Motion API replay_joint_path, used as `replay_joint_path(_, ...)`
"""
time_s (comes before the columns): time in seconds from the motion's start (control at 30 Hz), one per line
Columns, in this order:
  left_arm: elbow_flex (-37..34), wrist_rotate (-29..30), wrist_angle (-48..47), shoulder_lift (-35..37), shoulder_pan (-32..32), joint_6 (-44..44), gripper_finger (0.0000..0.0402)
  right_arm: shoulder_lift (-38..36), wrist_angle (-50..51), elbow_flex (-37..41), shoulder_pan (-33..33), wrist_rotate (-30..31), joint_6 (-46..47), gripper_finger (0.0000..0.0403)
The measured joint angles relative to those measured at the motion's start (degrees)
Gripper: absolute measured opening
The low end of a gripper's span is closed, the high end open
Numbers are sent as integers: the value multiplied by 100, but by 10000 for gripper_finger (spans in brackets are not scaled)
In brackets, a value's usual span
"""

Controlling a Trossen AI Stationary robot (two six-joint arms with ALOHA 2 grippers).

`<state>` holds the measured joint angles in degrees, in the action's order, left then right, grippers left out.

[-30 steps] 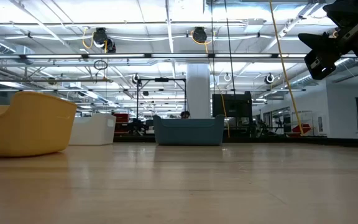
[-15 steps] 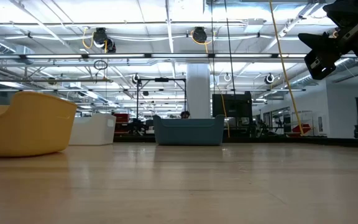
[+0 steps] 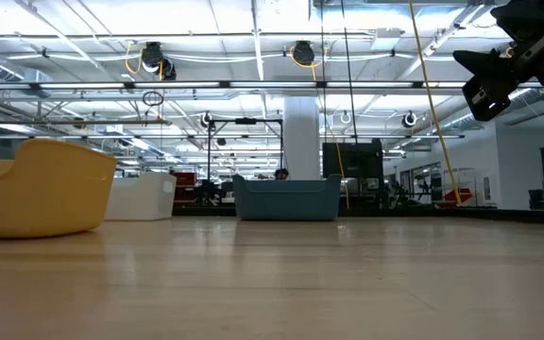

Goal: Sort & place blocks by color
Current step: Return to Home Position

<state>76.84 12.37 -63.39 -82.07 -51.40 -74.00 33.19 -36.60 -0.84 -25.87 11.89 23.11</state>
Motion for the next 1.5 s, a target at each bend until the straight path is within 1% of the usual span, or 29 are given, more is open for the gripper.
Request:
replay_joint_path(0.07, 0, 359, 2, 278, 2, 814, 301, -2, 0, 0, 0, 1, 0, 210)
replay_joint_path(0.17, 0, 1275, 26, 618, 0, 2365, 301, 0, 1, 0, -2, 1, 0, 210)
replay_joint_path(0.23, 0, 1879, 134, 807, 1, 2915, 301, -2, 0, 0, 0, 1, 0, 210)
replay_joint_path(0.3, -2, 2262, 93, 1046, 33, 3131, 301, -2, 0, 2, -2, -1, 0, 210)
replay_joint_path(0.33, -2, 2347, 63, 1182, 81, 3195, 301, -2, 0, 0, 0, 1, 0, 210)
replay_joint_path(0.53, -212, 2409, 209, 2115, 288, 3470, 301, -1, 2, 0, 0, 1, -2, 210)
replay_joint_path(0.67, -436, 2376, 254, 2659, 484, 3533, 301, -1, 1, 0, 0, 0, -2, 210)
replay_joint_path(0.8, -844, 2378, 563, 3215, 654, 3624, 301, -2, 2, 0, 0, -1, -2, 210)
replay_joint_path(0.93, -1561, 2323, 1477, 3695, 800, 4158, 302, -1, 1, 0, -1, -1, 0, 210)
replay_joint_path(1.03, -2273, 1894, 2560, 4044, 941, 4852, 305, 0, 2, 2, -2, -1, 0, 210)
replay_joint_path(1.13, -2996, 1267, 3775, 4372, 1145, 5550, 305, 0, 2, 1, -2, 1, -1, 210)
replay_joint_path(1.2, -3467, 874, 4370, 4566, 1303, 5849, 303, -2, 2, 0, -2, 1, -2, 210)
replay_joint_path(1.33, -4290, 444, 5281, 4941, 1707, 6068, 306, -2, 2, 1, 0, 1, -1, 210)
replay_joint_path(1.5, -5020, -152, 5948, 5299, 2317, 6117, 306, -1, 1, 0, 0, 0, -1, 210)
